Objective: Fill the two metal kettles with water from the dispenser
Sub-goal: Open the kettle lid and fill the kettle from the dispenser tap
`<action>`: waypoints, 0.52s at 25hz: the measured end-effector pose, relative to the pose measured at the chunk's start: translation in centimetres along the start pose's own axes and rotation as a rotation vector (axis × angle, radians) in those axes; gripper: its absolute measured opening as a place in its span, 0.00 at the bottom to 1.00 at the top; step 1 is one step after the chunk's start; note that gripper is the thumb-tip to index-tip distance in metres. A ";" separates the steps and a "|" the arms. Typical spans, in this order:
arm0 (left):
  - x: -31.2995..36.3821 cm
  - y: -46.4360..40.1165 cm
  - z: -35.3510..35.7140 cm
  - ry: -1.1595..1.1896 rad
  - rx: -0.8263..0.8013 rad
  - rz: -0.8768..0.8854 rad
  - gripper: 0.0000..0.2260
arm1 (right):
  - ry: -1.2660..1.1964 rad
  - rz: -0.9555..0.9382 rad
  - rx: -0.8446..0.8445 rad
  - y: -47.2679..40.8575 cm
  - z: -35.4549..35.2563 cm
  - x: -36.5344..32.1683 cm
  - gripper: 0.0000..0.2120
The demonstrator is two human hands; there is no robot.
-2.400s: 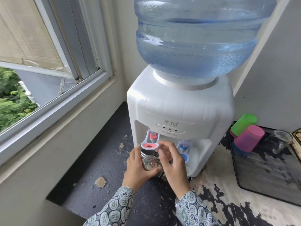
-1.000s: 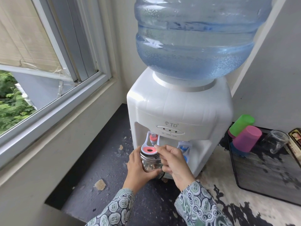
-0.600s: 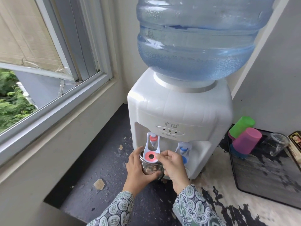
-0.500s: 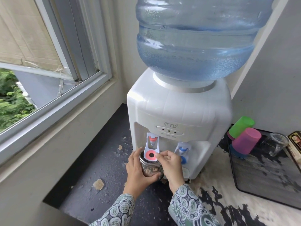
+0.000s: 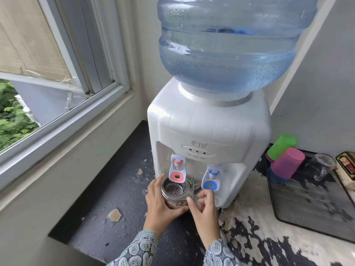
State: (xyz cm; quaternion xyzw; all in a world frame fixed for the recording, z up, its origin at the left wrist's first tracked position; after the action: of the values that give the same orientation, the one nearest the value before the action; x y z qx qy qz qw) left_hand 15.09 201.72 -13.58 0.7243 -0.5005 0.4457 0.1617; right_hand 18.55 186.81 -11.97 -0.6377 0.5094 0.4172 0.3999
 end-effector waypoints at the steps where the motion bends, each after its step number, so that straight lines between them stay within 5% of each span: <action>1: 0.0 0.0 0.0 0.007 0.004 -0.002 0.48 | -0.066 0.114 -0.019 0.2 0.1 0.8 0.15; 5: -0.2 0.1 0.0 0.015 -0.020 -0.004 0.48 | -0.431 0.591 -0.267 0.0 1.5 2.3 0.30; 13: -0.8 2.9 -0.1 0.105 -0.005 0.027 0.46 | -0.498 0.581 -0.215 1.3 1.3 2.0 0.22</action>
State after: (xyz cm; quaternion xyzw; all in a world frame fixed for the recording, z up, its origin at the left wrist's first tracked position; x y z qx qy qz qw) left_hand 12.47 200.97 -14.79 0.6925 -0.5023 0.4842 0.1835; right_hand 17.37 187.17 -14.38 -0.3846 0.5094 0.7058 0.3072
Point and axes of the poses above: each hand's wrist, its own y-axis away from the middle knuckle, its own z-axis out of the palm, x = y × z, the point moved 5 cm from there along -y, towards the middle knuckle, and after that the axes turned 5 degrees about -y, right-handed, at the moved point
